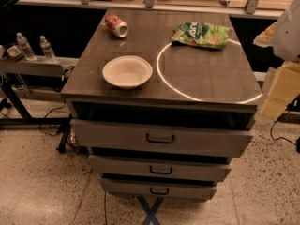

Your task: Pick green rice chip bag

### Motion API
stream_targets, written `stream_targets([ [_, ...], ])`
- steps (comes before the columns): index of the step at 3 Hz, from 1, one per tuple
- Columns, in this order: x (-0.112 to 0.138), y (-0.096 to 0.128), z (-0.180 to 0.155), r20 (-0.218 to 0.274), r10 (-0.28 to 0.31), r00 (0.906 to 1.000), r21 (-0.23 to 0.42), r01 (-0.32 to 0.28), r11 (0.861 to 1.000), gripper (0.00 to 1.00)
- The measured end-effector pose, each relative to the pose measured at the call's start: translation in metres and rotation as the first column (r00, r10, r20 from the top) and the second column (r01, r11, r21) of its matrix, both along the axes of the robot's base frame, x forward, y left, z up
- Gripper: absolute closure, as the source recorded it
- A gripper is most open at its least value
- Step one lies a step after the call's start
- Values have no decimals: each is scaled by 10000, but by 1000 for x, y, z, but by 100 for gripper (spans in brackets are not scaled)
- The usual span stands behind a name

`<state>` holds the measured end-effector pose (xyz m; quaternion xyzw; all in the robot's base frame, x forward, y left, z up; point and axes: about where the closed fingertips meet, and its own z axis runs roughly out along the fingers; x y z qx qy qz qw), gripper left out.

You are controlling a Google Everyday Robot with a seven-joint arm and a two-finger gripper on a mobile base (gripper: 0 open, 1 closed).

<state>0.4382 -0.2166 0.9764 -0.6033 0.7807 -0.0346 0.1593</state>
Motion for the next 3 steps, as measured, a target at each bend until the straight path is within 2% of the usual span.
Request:
stream_targets([
  [2, 7, -1, 3, 233, -188, 9996, 132, 185, 9997, 0],
  [3, 54, -3, -7, 678, 15, 9977, 244, -32, 9997, 0],
])
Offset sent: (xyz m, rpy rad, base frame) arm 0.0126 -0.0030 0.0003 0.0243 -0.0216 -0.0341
